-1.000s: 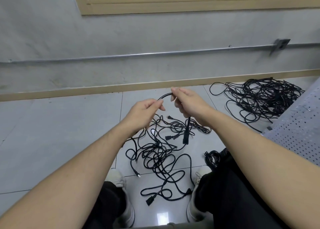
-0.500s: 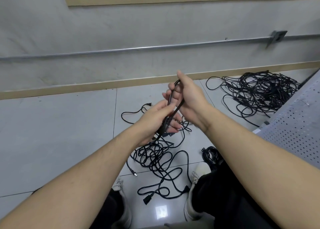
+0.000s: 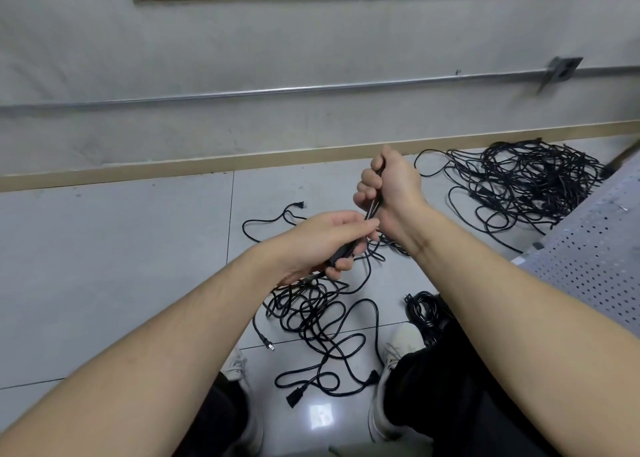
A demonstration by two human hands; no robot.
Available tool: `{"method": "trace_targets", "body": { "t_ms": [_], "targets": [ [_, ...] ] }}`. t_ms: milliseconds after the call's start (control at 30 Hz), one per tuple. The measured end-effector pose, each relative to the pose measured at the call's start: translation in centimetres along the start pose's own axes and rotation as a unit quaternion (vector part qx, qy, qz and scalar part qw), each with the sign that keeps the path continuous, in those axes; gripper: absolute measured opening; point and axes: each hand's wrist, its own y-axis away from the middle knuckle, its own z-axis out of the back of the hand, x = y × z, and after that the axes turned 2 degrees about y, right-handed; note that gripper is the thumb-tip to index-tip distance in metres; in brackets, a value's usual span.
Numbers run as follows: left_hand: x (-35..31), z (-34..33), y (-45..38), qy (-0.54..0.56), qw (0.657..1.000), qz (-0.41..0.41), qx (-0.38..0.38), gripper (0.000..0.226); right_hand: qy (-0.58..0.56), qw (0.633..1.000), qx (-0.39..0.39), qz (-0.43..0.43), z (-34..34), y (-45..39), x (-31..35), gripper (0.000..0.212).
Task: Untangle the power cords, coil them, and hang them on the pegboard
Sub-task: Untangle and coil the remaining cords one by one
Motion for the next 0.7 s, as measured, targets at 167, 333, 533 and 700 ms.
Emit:
{"method": "trace_targets", "body": {
  "t_ms": [167, 333, 533, 700],
  "targets": [
    [0.7, -0.3, -0.4, -0.006, 0.998, -0.024, -0.055, 0.028, 0.020, 1.000, 0.013, 0.007, 0.3, -0.1, -0.4, 0.048],
    [0.2, 0.9, -1.1, 0.208, 0.965, -0.089, -0.131, 0.024, 0.073, 0.989, 0.114, -0.057, 1.6, -0.1, -1.4, 0.048],
    [-0.8, 1.9, -1.4, 0.368, 0.908, -0.142, -0.141, 0.022, 0.469, 0.843, 0.264, -0.001, 1.5, 1.8, -4.2, 0.027],
    [-0.7, 2.0, -1.3, 0.377, 0.906, -0.129, -0.139, 0.027, 0.668, 0.666, 0.331, 0.014, 0.8, 2.6, -6.6, 0.039]
  ]
}}
